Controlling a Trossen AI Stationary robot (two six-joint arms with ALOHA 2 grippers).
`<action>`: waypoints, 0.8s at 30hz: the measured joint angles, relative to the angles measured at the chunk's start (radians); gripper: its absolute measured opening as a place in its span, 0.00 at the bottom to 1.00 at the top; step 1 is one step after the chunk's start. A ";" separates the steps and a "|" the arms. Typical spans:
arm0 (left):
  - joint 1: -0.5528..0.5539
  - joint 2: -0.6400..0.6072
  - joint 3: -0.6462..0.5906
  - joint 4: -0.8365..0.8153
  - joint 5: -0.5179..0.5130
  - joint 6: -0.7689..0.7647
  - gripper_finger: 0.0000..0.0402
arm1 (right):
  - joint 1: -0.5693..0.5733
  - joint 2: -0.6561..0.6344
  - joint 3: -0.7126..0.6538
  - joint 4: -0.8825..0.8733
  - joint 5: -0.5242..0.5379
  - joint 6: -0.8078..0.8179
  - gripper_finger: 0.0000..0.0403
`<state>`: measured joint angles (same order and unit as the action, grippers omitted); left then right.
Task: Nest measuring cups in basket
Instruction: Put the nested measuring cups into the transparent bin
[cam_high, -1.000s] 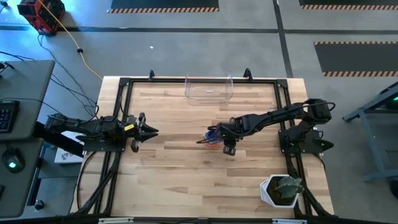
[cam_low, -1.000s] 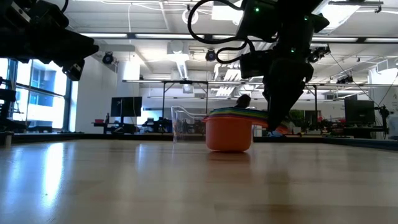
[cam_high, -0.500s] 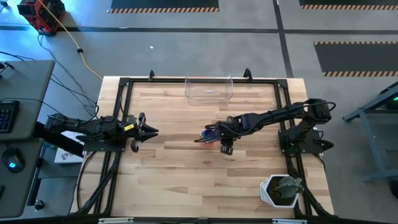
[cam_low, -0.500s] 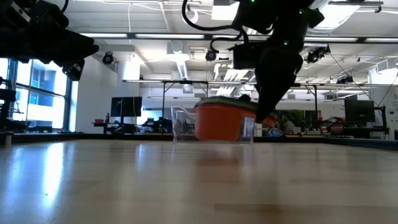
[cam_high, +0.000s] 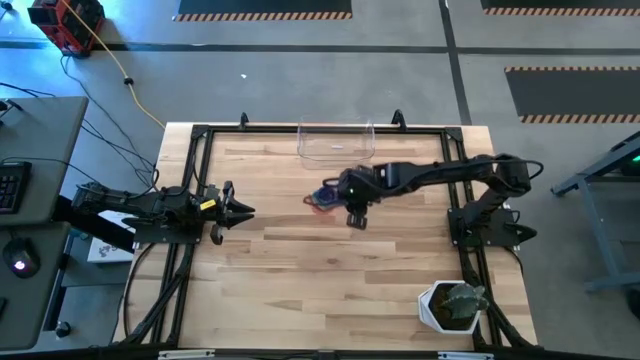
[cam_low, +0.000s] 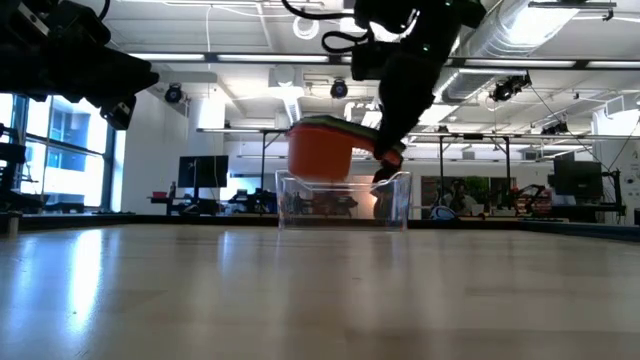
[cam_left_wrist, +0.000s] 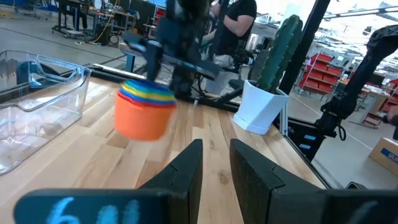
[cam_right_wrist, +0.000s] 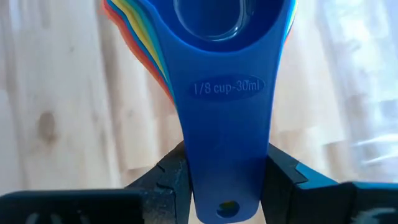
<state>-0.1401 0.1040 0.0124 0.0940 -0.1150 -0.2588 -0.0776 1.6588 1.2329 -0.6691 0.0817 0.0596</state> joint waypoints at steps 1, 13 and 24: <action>0.000 0.000 0.000 0.000 0.000 0.000 0.18 | -0.015 0.000 0.016 -0.008 0.008 -0.024 0.29; 0.000 0.000 0.000 0.000 0.000 0.000 0.18 | -0.283 0.000 0.156 0.058 0.017 -0.223 0.29; 0.000 0.000 0.000 0.000 0.000 0.000 0.18 | -0.473 0.136 0.140 0.183 -0.078 -0.247 0.29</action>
<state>-0.1398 0.1036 0.0124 0.0940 -0.1150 -0.2588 -0.5508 1.7949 1.3731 -0.4866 0.0033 -0.1878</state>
